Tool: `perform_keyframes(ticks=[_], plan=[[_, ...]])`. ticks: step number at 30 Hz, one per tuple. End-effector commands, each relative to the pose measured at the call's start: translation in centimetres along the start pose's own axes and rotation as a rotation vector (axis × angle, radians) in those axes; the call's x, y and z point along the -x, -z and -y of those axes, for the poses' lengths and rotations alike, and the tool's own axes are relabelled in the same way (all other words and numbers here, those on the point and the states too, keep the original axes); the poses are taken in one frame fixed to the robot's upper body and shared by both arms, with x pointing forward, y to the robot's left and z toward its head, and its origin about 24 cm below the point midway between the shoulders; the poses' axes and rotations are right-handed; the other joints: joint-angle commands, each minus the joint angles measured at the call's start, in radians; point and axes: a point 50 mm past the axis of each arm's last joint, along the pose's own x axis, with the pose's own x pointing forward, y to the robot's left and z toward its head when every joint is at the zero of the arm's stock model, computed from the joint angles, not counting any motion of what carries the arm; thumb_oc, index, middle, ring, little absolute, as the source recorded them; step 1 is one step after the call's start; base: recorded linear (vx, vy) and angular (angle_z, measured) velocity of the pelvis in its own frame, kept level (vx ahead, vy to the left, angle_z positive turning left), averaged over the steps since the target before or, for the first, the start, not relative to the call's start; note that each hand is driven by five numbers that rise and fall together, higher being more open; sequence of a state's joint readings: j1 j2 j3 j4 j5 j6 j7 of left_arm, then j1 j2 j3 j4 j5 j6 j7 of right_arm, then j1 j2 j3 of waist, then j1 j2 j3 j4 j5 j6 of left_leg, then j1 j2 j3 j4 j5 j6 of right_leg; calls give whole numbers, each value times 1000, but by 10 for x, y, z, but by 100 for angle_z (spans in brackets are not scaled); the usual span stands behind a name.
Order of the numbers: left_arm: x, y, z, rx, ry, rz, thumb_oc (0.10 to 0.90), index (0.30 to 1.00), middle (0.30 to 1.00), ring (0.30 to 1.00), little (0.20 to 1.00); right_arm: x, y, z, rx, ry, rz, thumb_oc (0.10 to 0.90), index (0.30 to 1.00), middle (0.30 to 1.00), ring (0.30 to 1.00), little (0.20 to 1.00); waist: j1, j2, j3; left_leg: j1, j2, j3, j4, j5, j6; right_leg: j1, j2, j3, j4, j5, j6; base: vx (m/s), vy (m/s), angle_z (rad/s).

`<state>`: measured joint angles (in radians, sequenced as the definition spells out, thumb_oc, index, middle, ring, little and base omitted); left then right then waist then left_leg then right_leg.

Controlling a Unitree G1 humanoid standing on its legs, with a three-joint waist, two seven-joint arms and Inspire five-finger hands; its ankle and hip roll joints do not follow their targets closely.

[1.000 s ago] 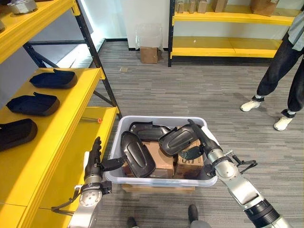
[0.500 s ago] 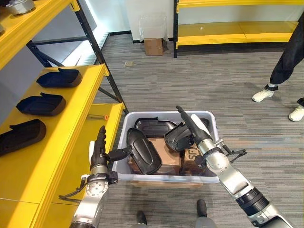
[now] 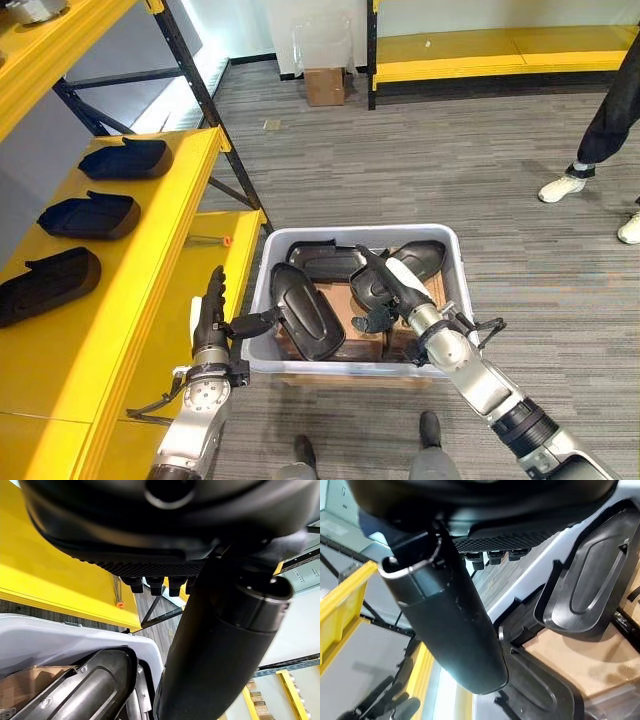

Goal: Move parts from the plastic box to the shelf.

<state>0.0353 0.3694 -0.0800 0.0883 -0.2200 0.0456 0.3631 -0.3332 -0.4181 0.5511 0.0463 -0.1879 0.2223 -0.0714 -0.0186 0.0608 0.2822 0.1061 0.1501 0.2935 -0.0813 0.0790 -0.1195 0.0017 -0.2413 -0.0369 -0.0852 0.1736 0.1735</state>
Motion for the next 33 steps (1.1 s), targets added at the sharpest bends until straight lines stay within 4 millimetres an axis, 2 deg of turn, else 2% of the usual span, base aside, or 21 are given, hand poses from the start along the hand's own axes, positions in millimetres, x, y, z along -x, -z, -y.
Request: perform_keyframes(ticks=[1, 9, 11, 16, 17, 26, 27, 28, 33], plan=[[-12, -64, 0, 21, -29, 309, 900, 1000, 1000, 1000, 1000, -18, -76, 28, 51, 119, 344, 900, 1000, 1000, 1000, 1000, 27, -14, -11, -48, -103, -30, 141, -179, 104, -23, -99, -121, 30, -16, 63, 0, 0, 0], [-13, -66, 4, 38, -26, 325, 900, 1000, 1000, 1000, 1000, -25, -78, 33, 94, 159, 326, 900, 1000, 1000, 1000, 1000, 26, -1, 29, -88, -110, -34, 172, -184, 105, -60, -116, -120, 55, -11, 59, -38, 29, 0], [-14, -68, 8, 69, -40, 336, 900, 1000, 1000, 1000, 1000, -27, -81, 42, 104, 200, 333, 900, 1000, 1000, 1000, 1000, 17, 25, 58, -114, -126, -32, 194, -190, 106, -86, -132, -112, 67, -6, 55, -83, 165, 1], [-13, -75, 12, 111, -50, 350, 900, 1000, 1000, 1000, 1000, -30, -85, 51, 113, 244, 330, 900, 1000, 1000, 1000, 1000, 11, 57, 88, -144, -144, -28, 218, -199, 110, -112, -155, -107, 73, 3, 52, -60, 131, 2], [-10, -83, 12, 134, -44, 366, 900, 1000, 1000, 1000, 1000, -32, -85, 62, 117, 291, 307, 900, 1000, 1000, 1000, 1000, 10, 83, 112, -166, -155, -29, 240, -208, 113, -128, -177, -109, 80, 11, 47, -67, 166, -5], [-3, -106, 13, 170, -20, 388, 900, 1000, 1000, 1000, 1000, -33, -86, 81, 105, 366, 280, 900, 1000, 1000, 1000, 1000, 5, 148, 159, -216, -182, -17, 306, -243, 124, -176, -230, -110, 98, 36, 40, -44, 109, 0], [-4, -117, 15, 178, -17, 389, 900, 1000, 1000, 1000, 1000, -33, -90, 83, 123, 373, 267, 900, 1000, 1000, 1000, 1000, -9, 172, 175, -247, -183, -3, 350, -257, 128, -209, -252, -95, 116, 44, 38, -103, 228, -5], [-5, -122, 17, 179, -16, 390, 900, 1000, 1000, 1000, 1000, -35, -92, 83, 132, 378, 254, 900, 1000, 1000, 1000, 1000, -17, 181, 184, -261, -185, 5, 368, -263, 131, -227, -261, -84, 125, 48, 36, -95, 191, 0], [-14, -131, 34, 196, -39, 393, 900, 1000, 1000, 1000, 1000, -41, -100, 80, 139, 376, 257, 900, 1000, 1000, 1000, 1000, -57, 204, 222, -310, -187, 29, 441, -295, 144, -293, -285, -42, 163, 69, 30, -64, 133, -21]])
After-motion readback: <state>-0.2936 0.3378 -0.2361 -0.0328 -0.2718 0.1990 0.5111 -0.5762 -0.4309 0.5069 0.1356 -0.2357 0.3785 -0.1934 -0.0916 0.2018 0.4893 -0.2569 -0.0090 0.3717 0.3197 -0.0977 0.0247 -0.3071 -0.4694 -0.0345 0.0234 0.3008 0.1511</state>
